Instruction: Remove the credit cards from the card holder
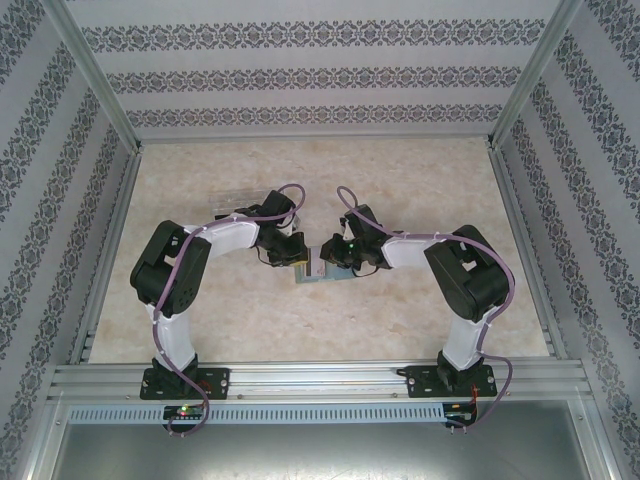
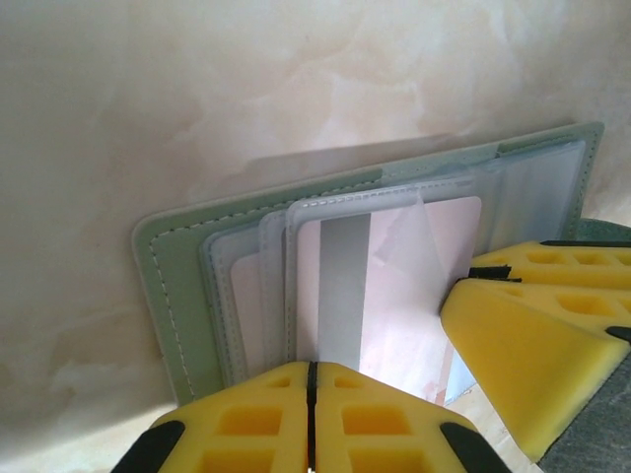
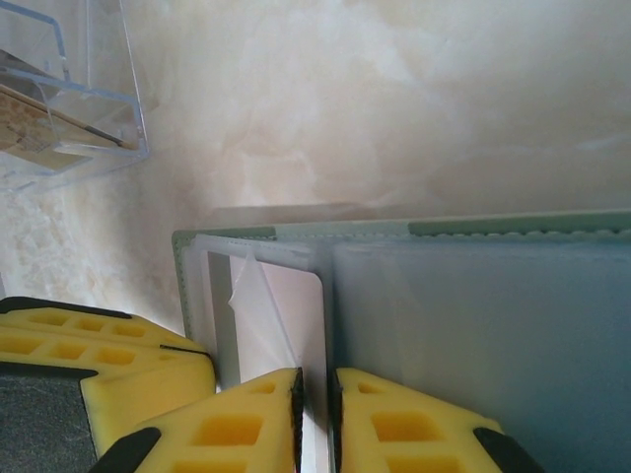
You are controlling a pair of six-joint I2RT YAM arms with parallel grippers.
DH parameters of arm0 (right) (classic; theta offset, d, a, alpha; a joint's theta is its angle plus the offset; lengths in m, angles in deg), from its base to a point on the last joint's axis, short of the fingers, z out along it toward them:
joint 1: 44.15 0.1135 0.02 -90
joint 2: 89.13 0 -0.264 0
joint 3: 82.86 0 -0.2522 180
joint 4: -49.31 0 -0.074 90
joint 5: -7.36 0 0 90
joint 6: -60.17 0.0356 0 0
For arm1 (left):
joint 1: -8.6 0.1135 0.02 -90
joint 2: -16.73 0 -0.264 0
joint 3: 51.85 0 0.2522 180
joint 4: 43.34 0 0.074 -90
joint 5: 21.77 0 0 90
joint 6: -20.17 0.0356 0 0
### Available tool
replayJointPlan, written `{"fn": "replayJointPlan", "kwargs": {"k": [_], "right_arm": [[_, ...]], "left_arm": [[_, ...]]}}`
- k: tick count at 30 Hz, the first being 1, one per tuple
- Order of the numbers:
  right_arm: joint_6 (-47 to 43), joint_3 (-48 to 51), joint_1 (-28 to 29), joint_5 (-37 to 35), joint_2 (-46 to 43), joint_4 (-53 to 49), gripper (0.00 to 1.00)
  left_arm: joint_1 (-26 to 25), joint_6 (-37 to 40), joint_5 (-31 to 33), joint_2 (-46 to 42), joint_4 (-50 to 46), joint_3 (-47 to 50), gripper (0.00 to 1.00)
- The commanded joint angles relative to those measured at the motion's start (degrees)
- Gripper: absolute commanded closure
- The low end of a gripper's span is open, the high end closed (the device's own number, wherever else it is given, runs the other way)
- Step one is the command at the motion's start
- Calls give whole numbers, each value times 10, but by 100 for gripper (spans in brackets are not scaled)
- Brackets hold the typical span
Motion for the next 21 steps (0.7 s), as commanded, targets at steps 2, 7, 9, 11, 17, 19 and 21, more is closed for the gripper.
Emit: {"fn": "replayJointPlan", "kwargs": {"k": [2,7,9,11,17,19,21], "right_arm": [[-6,13,-9,18,-19,24,84],[-3,19,-15,16,-24,29,92],[-5,23,-15,12,-26,28,93],[-6,27,-18,8,-28,25,94],[-13,47,-25,-6,-49,22,95],[-15,52,-29,-8,-53,21,95],[-16,56,-32,-9,-55,21,95]], "left_arm": [[-7,9,34,20,-51,-3,92],[-7,14,38,20,-61,-6,93],[-6,16,39,19,-64,-6,93],[-6,16,37,18,-64,-6,93],[-6,18,37,10,-66,-5,95],[-6,19,37,9,-66,-5,95],[-5,19,37,9,-66,-5,95]]}}
